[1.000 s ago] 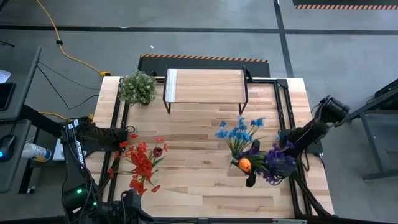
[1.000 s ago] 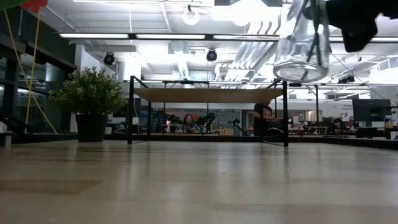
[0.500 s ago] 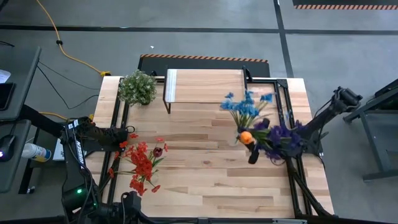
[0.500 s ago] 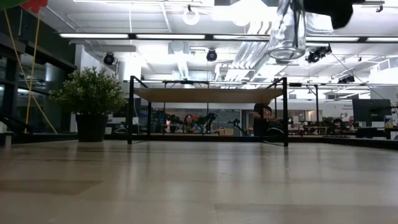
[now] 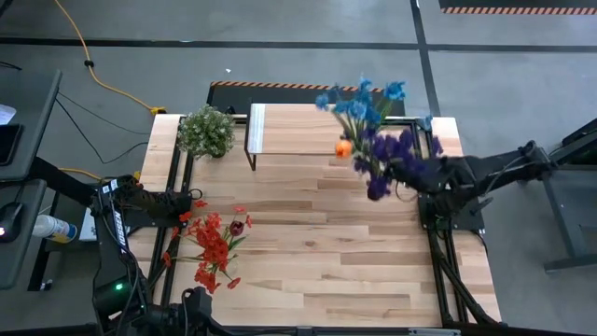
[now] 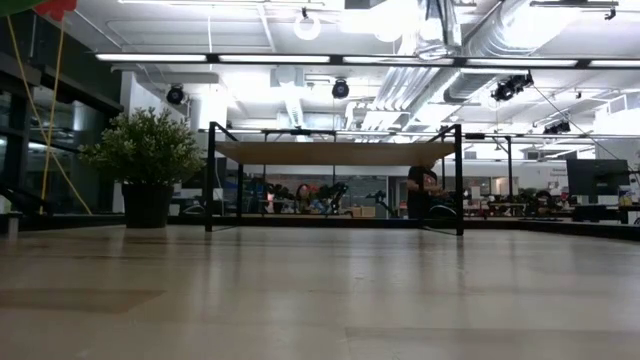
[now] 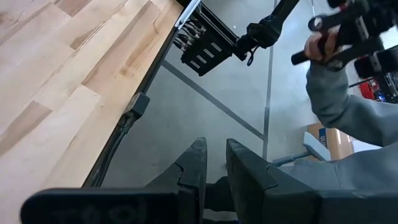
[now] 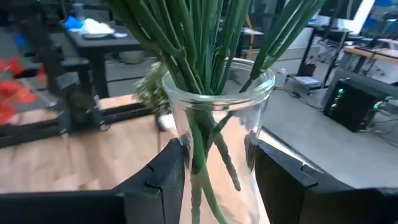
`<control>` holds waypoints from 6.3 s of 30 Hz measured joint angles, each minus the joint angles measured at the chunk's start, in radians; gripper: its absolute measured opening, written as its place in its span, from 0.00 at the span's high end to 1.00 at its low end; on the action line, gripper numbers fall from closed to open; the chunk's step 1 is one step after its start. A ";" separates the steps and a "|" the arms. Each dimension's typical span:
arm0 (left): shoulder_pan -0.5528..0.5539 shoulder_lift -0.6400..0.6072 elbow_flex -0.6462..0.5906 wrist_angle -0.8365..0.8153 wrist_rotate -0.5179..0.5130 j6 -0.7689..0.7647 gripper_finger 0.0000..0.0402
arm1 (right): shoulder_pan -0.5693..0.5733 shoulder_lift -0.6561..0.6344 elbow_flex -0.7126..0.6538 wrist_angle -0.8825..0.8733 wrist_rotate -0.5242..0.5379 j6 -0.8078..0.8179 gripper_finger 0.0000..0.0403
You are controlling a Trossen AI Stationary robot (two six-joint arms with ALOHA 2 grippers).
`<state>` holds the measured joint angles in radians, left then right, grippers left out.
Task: Pick and place flowers into a vace then onto a shelf
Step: Put the right transparent vase with flowers on the shelf
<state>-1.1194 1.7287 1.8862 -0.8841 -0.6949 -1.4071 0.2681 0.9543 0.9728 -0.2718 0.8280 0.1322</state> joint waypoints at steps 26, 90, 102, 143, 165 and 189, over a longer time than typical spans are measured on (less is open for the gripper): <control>0.000 0.000 0.000 0.000 -0.003 -0.003 0.76 | -0.630 0.185 0.054 0.213 -0.508 -0.081 0.61; 0.000 0.001 0.000 0.023 -0.112 -0.012 0.76 | -0.831 0.183 -0.269 0.642 -0.693 -0.017 0.61; 0.000 0.001 0.000 0.029 -0.111 -0.012 0.76 | -0.824 0.227 -0.269 0.590 -0.693 -0.009 0.61; 0.000 0.001 0.000 0.029 -0.110 -0.012 0.76 | -0.824 0.226 -0.267 0.486 -0.652 -0.012 0.50; 0.000 0.001 0.000 0.029 -0.110 -0.012 0.76 | -0.824 0.226 -0.268 0.486 -0.635 -0.002 0.50; 0.000 0.001 0.000 0.026 -0.108 -0.012 0.76 | -0.824 0.227 -0.269 0.495 -0.633 -0.029 0.48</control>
<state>-1.1191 1.7294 1.8858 -0.8582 -0.8024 -1.4189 -0.5556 1.1809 0.7036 0.2228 0.1954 0.1036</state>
